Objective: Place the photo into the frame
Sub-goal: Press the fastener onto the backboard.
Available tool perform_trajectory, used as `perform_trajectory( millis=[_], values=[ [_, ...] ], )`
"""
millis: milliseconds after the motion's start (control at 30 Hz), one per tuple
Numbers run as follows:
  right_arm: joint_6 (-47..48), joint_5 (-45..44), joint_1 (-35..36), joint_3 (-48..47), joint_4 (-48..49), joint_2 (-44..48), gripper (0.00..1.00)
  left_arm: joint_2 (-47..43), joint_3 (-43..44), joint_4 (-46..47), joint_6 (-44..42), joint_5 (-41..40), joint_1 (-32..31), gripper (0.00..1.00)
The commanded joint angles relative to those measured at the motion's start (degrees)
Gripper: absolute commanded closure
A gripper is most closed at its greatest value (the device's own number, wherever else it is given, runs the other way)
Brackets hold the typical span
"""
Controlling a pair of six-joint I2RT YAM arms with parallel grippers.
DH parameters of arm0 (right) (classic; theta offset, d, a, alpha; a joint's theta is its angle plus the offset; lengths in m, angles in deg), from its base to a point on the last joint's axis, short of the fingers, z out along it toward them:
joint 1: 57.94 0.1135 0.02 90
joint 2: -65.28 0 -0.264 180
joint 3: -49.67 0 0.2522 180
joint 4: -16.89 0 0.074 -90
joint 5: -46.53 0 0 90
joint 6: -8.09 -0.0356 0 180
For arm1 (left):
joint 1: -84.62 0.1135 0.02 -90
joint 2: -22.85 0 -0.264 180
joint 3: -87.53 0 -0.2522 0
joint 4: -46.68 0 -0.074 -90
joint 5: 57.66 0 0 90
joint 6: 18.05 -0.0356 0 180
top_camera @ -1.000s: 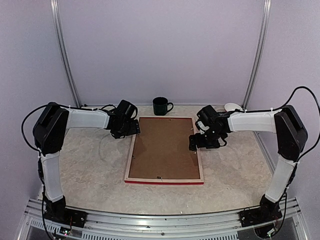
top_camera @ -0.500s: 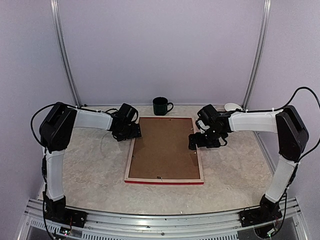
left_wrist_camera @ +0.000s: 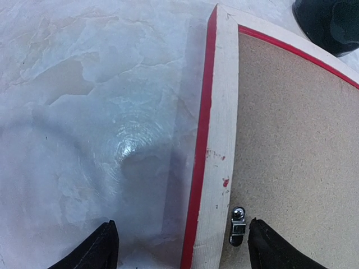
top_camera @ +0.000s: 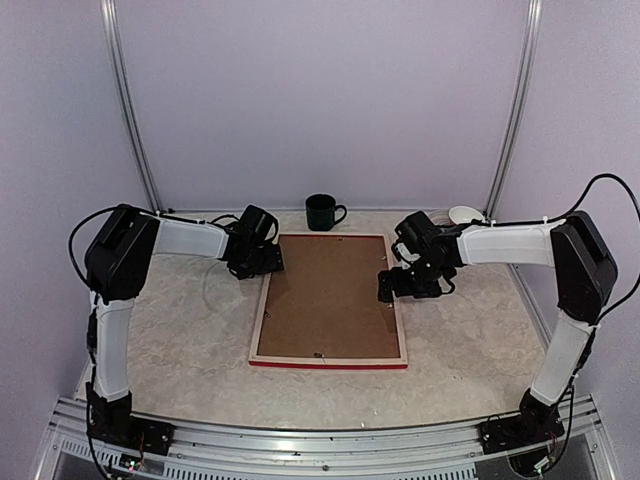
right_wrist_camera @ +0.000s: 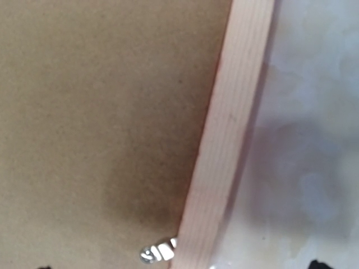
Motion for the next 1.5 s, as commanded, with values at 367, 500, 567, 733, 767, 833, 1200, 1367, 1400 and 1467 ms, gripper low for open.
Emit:
perform_trajectory(
  millis=[367,500,567,733,767,833,1200,1367,1400,1467],
  values=[
    [-0.2,-0.7,0.6,-0.5,-0.2,1.0,0.01,1.4,1.5,-0.2,-0.1,-2.5,0.5,0.27],
    [-0.2,-0.7,0.6,-0.5,-0.1,0.9,0.01,1.8,1.7,-0.3,-0.5,-3.6,0.2,0.29],
    [-0.1,-0.6,0.6,-0.4,0.0,0.9,0.01,2.0,1.8,-0.4,-0.7,-3.9,0.1,0.30],
    [-0.2,-0.5,0.6,-0.5,0.2,0.8,0.01,2.1,2.0,-0.1,-1.1,-4.0,-0.6,0.30],
    [-0.2,-0.5,0.6,-0.4,0.2,0.8,0.01,1.8,1.8,0.2,-1.3,-4.1,-0.7,0.30],
    [-0.2,-0.5,0.6,-0.3,0.3,0.8,0.01,1.5,2.1,0.3,-1.5,-4.1,-1.1,0.30],
    [-0.3,-0.7,0.6,0.7,0.8,1.4,0.01,1.1,3.0,-1.3,-1.6,-5.7,-2.0,0.30],
    [-0.3,-0.8,0.6,1.0,1.0,1.6,0.01,2.0,3.0,-3.1,-0.9,-6.6,-2.0,0.30],
    [-0.3,-0.8,0.6,1.1,1.1,1.6,0.01,1.9,2.7,-3.1,-0.8,-6.6,-2.0,0.31],
    [-0.3,-0.8,0.6,1.2,1.1,1.6,0.01,1.7,2.3,-3.0,-0.7,-6.5,-2.0,0.31]
  ],
)
